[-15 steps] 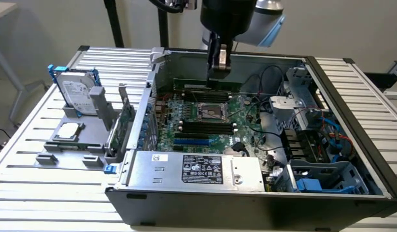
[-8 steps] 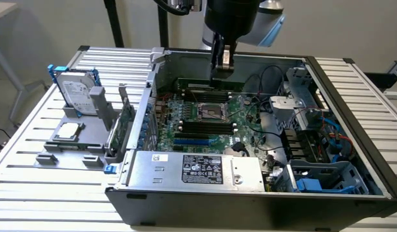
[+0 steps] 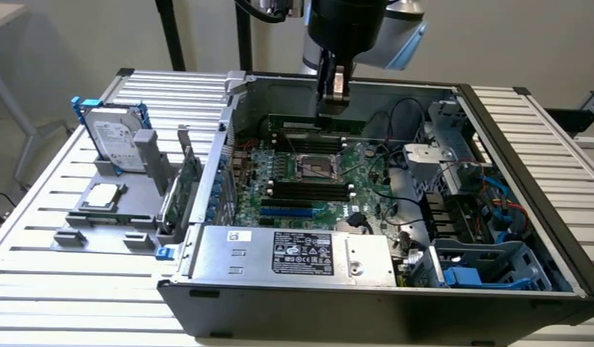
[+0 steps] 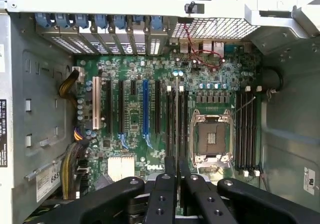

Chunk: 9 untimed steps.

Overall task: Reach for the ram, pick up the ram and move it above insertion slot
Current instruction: 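Pick up the ram and move it above insertion slot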

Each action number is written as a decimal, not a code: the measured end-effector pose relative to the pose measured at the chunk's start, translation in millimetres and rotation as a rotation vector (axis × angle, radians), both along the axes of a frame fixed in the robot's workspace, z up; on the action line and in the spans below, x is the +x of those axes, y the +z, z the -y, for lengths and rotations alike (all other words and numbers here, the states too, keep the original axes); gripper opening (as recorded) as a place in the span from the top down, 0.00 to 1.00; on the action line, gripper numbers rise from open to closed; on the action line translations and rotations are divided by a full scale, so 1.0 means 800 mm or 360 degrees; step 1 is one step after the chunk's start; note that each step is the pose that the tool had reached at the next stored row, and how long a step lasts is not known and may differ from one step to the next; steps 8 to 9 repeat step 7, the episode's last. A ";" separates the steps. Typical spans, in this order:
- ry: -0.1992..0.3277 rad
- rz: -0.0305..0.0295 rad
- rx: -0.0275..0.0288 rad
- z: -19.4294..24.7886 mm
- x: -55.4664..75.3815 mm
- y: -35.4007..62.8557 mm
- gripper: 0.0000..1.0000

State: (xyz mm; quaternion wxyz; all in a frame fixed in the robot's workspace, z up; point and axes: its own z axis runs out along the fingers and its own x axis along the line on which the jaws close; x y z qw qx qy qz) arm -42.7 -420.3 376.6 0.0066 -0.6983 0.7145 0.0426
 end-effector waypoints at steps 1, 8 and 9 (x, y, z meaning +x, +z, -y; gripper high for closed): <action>0.0000 -0.00001 -0.00027 -0.0008 0.000 0.000 0.87; 0.0000 0.00000 -0.00037 -0.0009 0.000 0.000 0.87; 0.0000 0.00000 -0.00037 -0.0009 0.000 0.000 0.87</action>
